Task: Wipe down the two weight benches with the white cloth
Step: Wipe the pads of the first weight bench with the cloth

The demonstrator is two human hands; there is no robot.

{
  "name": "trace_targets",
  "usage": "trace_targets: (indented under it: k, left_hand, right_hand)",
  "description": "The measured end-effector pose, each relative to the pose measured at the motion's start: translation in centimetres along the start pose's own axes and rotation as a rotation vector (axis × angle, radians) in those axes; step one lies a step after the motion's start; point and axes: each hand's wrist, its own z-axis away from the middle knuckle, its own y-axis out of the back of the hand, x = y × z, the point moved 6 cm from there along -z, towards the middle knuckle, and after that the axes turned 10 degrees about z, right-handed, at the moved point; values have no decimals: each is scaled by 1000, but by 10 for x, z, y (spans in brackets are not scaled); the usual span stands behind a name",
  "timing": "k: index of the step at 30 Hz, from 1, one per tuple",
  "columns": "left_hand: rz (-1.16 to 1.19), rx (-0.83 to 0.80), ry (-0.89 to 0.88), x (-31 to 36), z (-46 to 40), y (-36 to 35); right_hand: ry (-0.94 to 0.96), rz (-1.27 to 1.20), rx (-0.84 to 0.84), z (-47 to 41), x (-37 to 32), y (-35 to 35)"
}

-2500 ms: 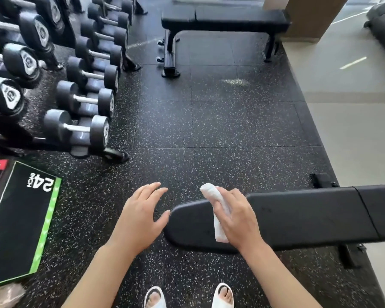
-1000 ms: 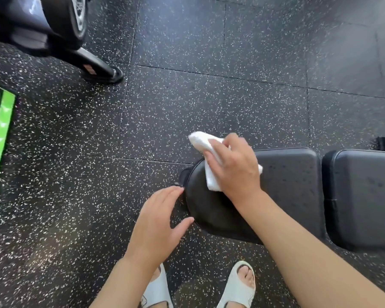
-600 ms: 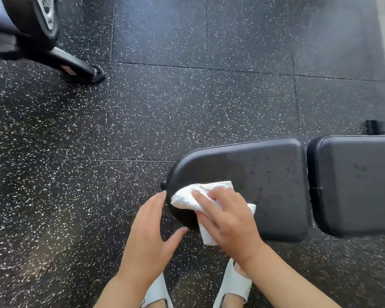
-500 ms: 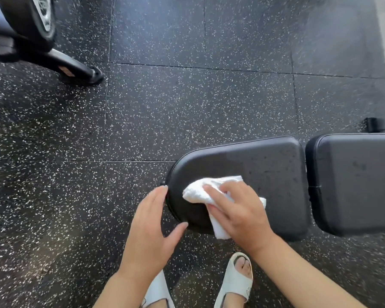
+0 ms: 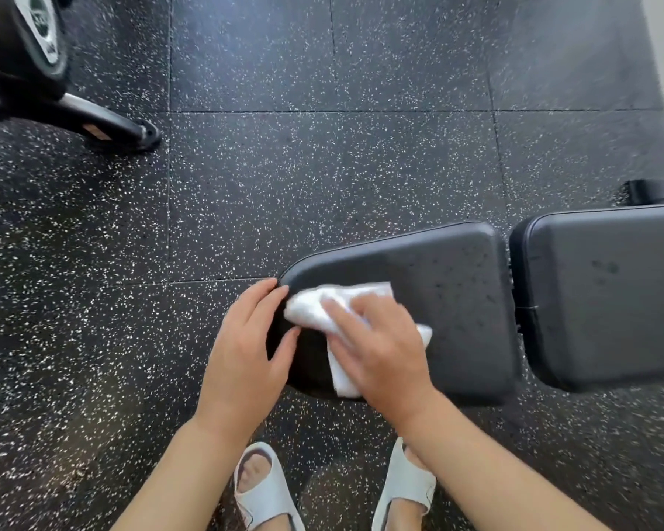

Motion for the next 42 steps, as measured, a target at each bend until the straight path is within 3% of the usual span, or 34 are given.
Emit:
trace_targets:
  k: [3,6,9,13,17,21,26,29,35,39,42]
  left_hand:
    - [-80,2,-57,9,1,-4]
    - [-130,-2,-120,22,-6,-13]
    - [-165,17,-143,33,-22,-22]
    - [-156,61,-90,47,-47,-38]
    - [-257,127,-33,58,-51,-54]
    - [-337,171,-23,57,-49,-64]
    - [-354,190,-29,54,-51,-67]
    - [-366,194,-27,54,-51,-67]
    - [-380,186,-33,56,-53,-68]
    - [-380,200,-47,58,-53,-68]
    - [-377,207,-60,57,-54,-69]
  right_hand:
    - [94,-11,-64,37,14,13]
    - [107,19,-33,18,40,16]
    - [-50,73,46,-36,67,11]
    - [-237,130,23,-92,80,0]
    - [-141,78,7,-83,56,-2]
    - [-61,73,37,-57,92,17]
    - [-314,208,103,-69,170,36]
    - [-359,233,35,-86,153,23]
    - [-158,87,-63,-96,80,-6]
    - [-153,110,-41,-87,132,12]
    - [-318,146,18,-76,190,30]
